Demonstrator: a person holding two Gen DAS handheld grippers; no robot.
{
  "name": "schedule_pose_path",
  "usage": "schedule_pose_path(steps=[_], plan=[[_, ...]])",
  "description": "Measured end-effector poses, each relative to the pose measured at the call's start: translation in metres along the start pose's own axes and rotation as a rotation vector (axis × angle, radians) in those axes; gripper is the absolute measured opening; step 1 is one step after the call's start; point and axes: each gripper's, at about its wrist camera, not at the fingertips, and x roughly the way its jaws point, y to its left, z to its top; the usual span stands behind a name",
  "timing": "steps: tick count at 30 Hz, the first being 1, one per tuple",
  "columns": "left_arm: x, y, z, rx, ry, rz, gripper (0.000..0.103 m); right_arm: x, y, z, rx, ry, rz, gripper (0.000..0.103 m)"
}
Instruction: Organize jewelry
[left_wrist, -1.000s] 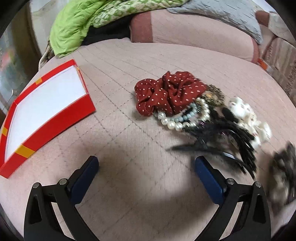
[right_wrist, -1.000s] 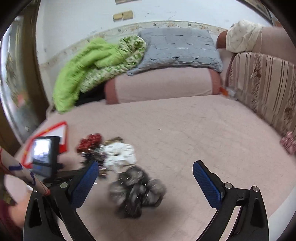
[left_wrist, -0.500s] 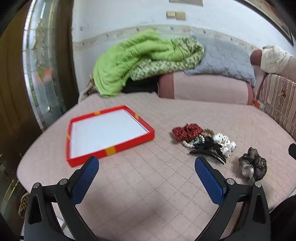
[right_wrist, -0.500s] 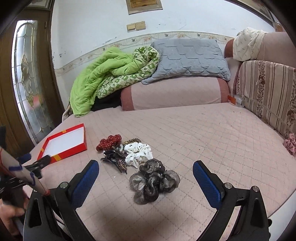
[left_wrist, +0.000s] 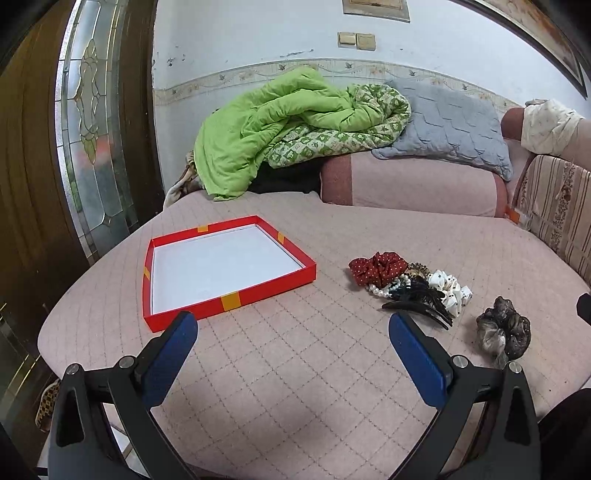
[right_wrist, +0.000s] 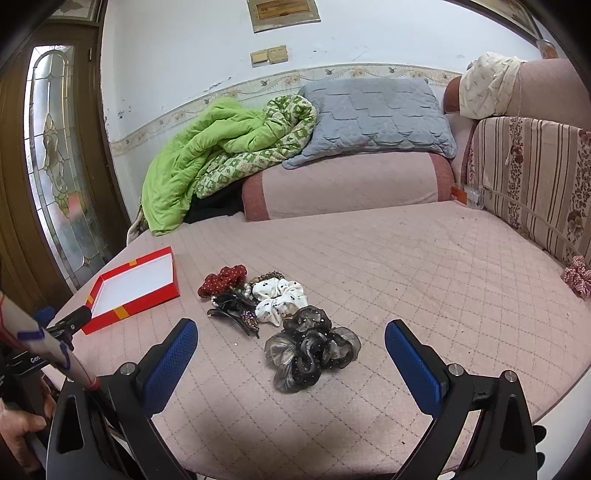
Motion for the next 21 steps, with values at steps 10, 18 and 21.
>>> schedule_pose_path(steps=[10, 18, 21], plan=[[0.003, -0.0053, 0.0042, 0.015, 0.023, 0.002, 0.103, 0.0003, -0.002, 0.0008, 0.0, 0.011, -0.002, 0.103], [0.0038, -0.0039, 0.0024, 0.012, 0.026, 0.002, 0.103, 0.0012, -0.0019, 0.0, -0.003, 0.015, -0.003, 0.103], [0.0036, -0.0037, 0.0017, 0.013, 0.025, 0.002, 0.103, 0.0012, -0.002, 0.0, -0.004, 0.016, -0.003, 0.103]])
